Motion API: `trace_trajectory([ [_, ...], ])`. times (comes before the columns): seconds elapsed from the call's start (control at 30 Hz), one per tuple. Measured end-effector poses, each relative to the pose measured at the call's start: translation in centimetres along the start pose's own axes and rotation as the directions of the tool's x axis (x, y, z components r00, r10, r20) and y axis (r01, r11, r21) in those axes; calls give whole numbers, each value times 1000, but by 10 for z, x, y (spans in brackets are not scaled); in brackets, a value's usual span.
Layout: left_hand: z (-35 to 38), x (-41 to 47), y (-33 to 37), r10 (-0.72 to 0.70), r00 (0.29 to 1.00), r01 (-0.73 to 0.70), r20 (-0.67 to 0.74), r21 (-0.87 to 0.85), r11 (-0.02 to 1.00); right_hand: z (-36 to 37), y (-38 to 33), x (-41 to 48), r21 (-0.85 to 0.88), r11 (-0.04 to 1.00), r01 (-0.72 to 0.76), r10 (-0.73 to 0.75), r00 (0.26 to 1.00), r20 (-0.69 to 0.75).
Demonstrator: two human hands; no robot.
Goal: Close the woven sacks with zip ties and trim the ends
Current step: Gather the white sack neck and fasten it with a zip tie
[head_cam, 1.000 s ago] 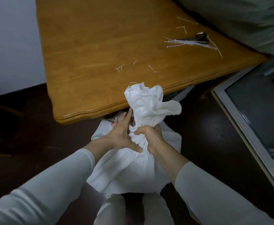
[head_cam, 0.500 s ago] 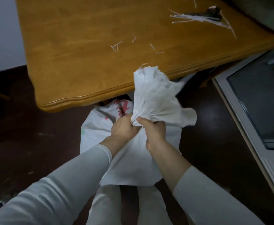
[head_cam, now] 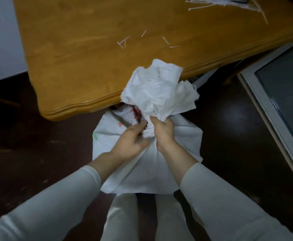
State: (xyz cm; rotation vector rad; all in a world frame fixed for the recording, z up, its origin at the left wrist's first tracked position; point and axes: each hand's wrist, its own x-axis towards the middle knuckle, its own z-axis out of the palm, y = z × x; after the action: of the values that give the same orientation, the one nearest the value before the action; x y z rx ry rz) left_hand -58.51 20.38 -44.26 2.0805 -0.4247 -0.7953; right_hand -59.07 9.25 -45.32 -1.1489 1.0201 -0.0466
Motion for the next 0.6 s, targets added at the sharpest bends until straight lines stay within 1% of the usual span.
trace_trajectory([
  [0.03,-8,4,-3,-74,996,67,-38,-165,984,-2,-2,1,53,997,-55,54,998,32],
  [0.07,-14,9,-4,-142,986,115,-83,-273,955,-4,-4,1,109,988,-110,102,992,78],
  [0.1,-20,17,-4,-177,978,139,-114,-282,949,-6,-6,2,171,969,-177,153,978,141],
  [0.13,-23,24,-3,-170,977,138,-127,-230,963,-7,-8,3,236,941,-241,192,958,211],
  [0.17,-26,31,-1,-119,987,99,-106,-180,979,-9,-10,3,278,912,-300,223,935,276],
  [0.2,-28,38,1,-52,998,45,-40,-158,986,-12,-12,5,303,890,-341,238,913,330],
  [0.23,-28,45,2,8,999,-1,38,-173,985,-17,-13,8,320,874,-367,240,896,372],
  [0.27,-26,52,1,31,992,-7,125,-191,981,-21,-13,10,350,854,-384,237,887,395],
  [0.3,-22,57,-1,28,982,12,188,-208,978,-26,-13,12,381,842,-383,216,885,413],
  [0.37,-12,65,-3,-16,965,83,261,-245,966,-33,-12,14,403,836,-372,187,884,428],
  [0.47,3,66,-6,-87,940,186,331,-281,942,-38,-16,13,373,851,-369,191,880,435],
  [0.53,5,62,-4,-142,934,243,327,-293,925,-38,-19,11,312,888,-338,173,874,453],
  [0.6,5,57,-1,-153,946,231,286,-261,937,-34,-19,11,257,927,-274,147,894,424],
])
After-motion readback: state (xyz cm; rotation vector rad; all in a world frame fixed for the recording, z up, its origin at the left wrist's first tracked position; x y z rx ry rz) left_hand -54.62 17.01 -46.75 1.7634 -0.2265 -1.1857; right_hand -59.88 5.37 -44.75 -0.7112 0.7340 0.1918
